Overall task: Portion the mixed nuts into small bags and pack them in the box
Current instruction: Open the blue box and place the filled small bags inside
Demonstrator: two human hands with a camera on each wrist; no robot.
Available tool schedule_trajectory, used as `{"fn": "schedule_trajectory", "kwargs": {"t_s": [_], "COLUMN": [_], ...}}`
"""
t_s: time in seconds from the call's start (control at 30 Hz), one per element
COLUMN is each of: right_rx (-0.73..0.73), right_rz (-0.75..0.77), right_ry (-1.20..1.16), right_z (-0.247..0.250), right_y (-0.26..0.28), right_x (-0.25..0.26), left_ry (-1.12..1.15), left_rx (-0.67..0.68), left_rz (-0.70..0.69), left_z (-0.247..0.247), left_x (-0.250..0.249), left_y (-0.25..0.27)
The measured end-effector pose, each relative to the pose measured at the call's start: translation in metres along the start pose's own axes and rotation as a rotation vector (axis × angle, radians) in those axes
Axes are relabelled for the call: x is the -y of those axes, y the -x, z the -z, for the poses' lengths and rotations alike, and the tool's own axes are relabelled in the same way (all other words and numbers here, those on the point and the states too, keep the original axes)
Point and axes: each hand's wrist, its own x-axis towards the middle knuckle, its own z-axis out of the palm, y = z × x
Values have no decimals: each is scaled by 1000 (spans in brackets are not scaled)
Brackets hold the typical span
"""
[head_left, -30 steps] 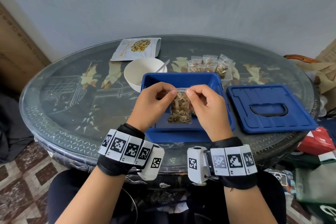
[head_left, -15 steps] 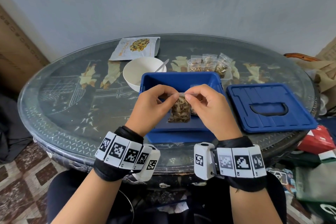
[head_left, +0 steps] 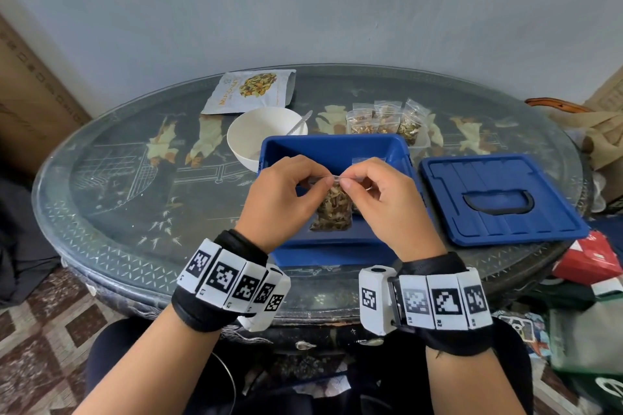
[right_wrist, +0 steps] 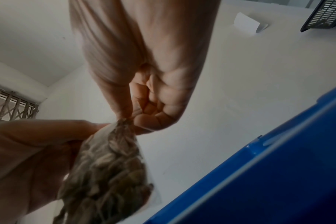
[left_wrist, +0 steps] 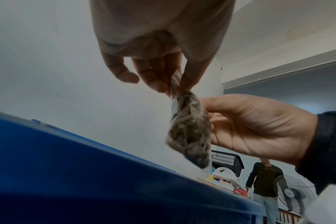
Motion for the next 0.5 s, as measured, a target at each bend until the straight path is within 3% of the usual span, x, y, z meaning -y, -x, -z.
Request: {"fn": "schedule_trajectory", "kwargs": {"t_s": [0.13,0.37,0.5], "right_rx": [-31,-12,-3], "right_rz": [18,-48,-51], "right_ry": [1,-44,-51], "right_z": [-1,9,8], "right_y": [0,1,2], "right_x": [0,4,3], "left_ry": [-1,239,235], "left_rx": [-19,153,150], "left_rz": [-33,233,252], "left_z": [-1,17,20], "left_x": [-2,-6,-3], "left_y": [-1,-6,-8]}}
